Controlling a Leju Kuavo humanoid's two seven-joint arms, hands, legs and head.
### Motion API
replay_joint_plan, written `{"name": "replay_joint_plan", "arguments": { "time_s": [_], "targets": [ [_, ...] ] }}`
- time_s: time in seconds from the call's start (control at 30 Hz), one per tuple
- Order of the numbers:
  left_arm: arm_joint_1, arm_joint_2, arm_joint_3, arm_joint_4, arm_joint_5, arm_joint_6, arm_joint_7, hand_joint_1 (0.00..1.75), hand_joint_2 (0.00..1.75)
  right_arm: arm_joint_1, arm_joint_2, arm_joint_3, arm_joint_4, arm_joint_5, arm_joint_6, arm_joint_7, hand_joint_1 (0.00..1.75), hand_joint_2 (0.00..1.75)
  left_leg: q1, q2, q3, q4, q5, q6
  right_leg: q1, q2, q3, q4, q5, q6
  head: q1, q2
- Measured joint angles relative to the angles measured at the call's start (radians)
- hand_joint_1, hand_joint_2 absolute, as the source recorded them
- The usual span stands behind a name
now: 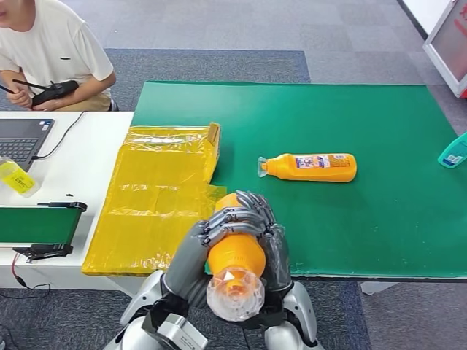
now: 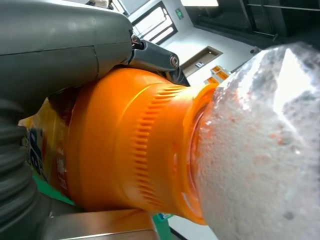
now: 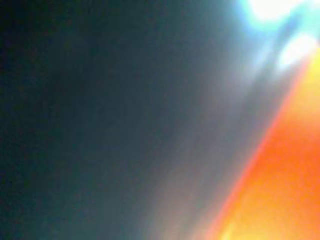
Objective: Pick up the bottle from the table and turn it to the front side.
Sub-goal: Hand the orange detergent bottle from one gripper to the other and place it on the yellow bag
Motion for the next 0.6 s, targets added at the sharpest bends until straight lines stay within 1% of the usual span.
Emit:
{"name": "replay_joint_plan", "arguments": {
  "time_s": [0.4,0.5,0.6],
  "targets": [
    [0.004,-0.001,0.005,0.002,0.008,0.008,0.005,1.75,1.75,-0.002,0.002,-0.001,0.000,-0.022,0.023,0.010,0.00,1.75,0.000,0.000,0.000,0.000,0.000,0.000,0.000,0.000,0.000,0.000,0.000,0.000,0.000,0.000],
    [0.012,-0.003,0.013,0.002,0.014,0.018,0.008,1.75,1.75,-0.003,0.004,-0.007,0.003,-0.049,0.049,0.017,0.00,1.75,0.000,0.000,0.000,0.000,0.000,0.000,0.000,0.000,0.000,0.000,0.000,0.000,0.000,0.000],
    [0.029,-0.005,0.035,-0.008,0.026,0.039,0.007,1.75,1.75,-0.002,0.010,-0.021,0.009,-0.105,0.087,0.025,0.00,1.75,0.000,0.000,-0.001,0.000,0.000,0.000,0.000,0.000,0.000,0.000,0.000,0.000,0.000,0.000]
  ]
}}
